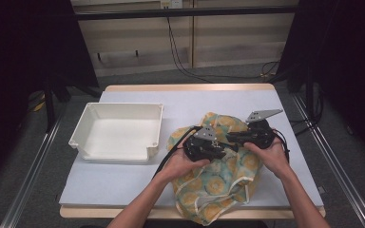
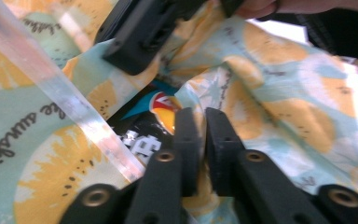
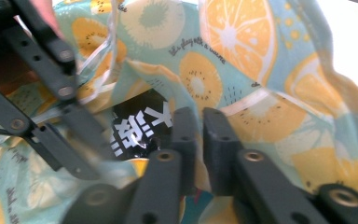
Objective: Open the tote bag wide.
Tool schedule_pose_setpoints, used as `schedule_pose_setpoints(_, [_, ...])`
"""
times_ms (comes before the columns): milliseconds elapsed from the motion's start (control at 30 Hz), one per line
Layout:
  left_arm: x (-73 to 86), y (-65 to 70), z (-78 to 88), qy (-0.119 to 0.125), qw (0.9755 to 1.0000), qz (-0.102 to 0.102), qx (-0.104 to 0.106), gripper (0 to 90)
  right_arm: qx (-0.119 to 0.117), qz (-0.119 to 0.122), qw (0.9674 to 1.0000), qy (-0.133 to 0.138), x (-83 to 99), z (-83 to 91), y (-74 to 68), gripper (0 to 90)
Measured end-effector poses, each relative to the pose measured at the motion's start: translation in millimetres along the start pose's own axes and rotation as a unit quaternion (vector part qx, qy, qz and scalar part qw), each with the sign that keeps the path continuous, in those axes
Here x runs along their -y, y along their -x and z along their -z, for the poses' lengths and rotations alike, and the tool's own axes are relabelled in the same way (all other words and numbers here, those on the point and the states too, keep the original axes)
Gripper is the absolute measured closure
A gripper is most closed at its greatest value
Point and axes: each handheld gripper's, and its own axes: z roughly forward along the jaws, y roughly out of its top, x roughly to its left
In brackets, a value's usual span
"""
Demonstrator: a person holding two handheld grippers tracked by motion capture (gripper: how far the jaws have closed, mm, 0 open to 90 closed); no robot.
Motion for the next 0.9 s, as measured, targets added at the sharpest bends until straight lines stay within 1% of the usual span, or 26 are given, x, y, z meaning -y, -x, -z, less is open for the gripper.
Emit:
schedule_pose_setpoints(33, [-0.3,0.8,1.7,-0.002,1.0,-0.005,0.003,86.4,-0.001,-0.003,1.0,0.001,0.1,-0.3,0.6,88.0])
schedule_pose_setpoints(67, [-0.3,0.8,1.7,-0.002,1.0,-0.005,0.003,87.3,-0.003,-0.004,1.0,0.003,0.2,-0.5,1.9,89.4])
schedule_pose_setpoints(100, [0.1,5.4,2.8,0.0,0.9999,-0.006,0.01,87.9,-0.006,-0.009,0.9999,0.005,0.2,-0.7,3.2,89.9])
schedule_pose_setpoints(200, [0.2,12.0,5.1,0.008,0.9998,-0.008,0.017,88.5,-0.011,-0.021,0.9996,0.015,-0.5,-0.8,7.9,90.0])
schedule_pose_setpoints(267, [0.2,14.4,5.8,0.011,0.9998,-0.005,0.018,88.6,-0.012,-0.024,0.9995,0.018,-0.8,-1.0,9.5,90.0])
schedule_pose_setpoints(300, [-0.2,17.9,6.4,0.015,0.9997,-0.005,0.017,88.8,-0.013,-0.027,0.9993,0.023,-1.7,-2.0,12.2,90.0])
schedule_pose_setpoints(333, [-0.4,20.0,6.9,0.015,0.9997,-0.006,0.021,88.9,-0.014,-0.03,0.9991,0.026,-2.1,-2.7,13.6,90.0])
schedule_pose_setpoints(367, [-0.8,22.2,7.1,0.015,0.9995,-0.011,0.025,89.0,-0.012,-0.032,0.9991,0.026,-2.7,-3.5,14.7,90.0])
schedule_pose_setpoints(433, [-1.1,27.7,8.2,0.015,0.9993,-0.013,0.031,89.1,-0.014,-0.038,0.9988,0.028,-4.7,-5.2,16.9,90.0])
schedule_pose_setpoints(500, [-1.2,30.3,9.4,0.017,0.9992,-0.013,0.034,89.1,-0.014,-0.038,0.9988,0.03,-5.8,-5.5,17.9,90.0])
schedule_pose_setpoints(567, [-1.7,37.0,12.4,0.018,0.999,-0.021,0.036,89.2,-0.011,-0.042,0.9985,0.033,-9.6,-7.6,21.3,90.0])
schedule_pose_setpoints(600, [-1.7,37.0,12.4,0.018,0.999,-0.021,0.036,89.2,-0.011,-0.042,0.9985,0.033,-9.6,-7.6,21.3,90.0])
schedule_pose_setpoints(633, [-1.7,41.4,14.8,0.022,0.9989,-0.021,0.037,89.2,-0.007,-0.045,0.9983,0.036,-12.1,-9.0,23.2,90.0])
schedule_pose_setpoints(667, [-1.7,41.4,14.8,0.022,0.9989,-0.021,0.037,89.3,-0.007,-0.045,0.9983,0.036,-12.1,-9.0,23.2,90.0])
schedule_pose_setpoints(700, [-1.6,43.1,16.1,0.02,0.9987,-0.027,0.04,89.4,-0.006,-0.051,0.9977,0.043,-12.9,-9.6,25.9,90.0])
schedule_pose_setpoints(733, [-1.5,45.4,17.3,0.02,0.9986,-0.029,0.04,89.4,-0.007,-0.052,0.9977,0.044,-12.7,-10.4,27.8,90.0])
schedule_pose_setpoints(767, [-0.1,49.1,18.9,0.023,0.9981,-0.026,0.05,89.5,-0.003,-0.055,0.9977,0.04,-12.6,-11.4,29.2,90.0])
schedule_pose_setpoints(800, [0.8,51.5,19.7,0.025,0.998,-0.026,0.052,89.6,-0.001,-0.056,0.9976,0.04,-12.4,-12.5,31.1,90.0])
schedule_pose_setpoints(833, [1.6,53.6,20.7,0.023,0.9978,-0.029,0.056,89.7,-0.001,-0.062,0.9973,0.04,-12.5,-13.1,32.5,90.0])
schedule_pose_setpoints(867, [2.6,55.9,21.0,0.027,0.9973,-0.024,0.064,89.7,0.001,-0.063,0.9973,0.039,-12.6,-13.5,34.4,90.0])
schedule_pose_setpoints(900, [3.3,58.6,21.2,0.029,0.9967,-0.026,0.071,89.7,0.002,-0.066,0.9971,0.04,-13.2,-13.7,35.9,90.0])
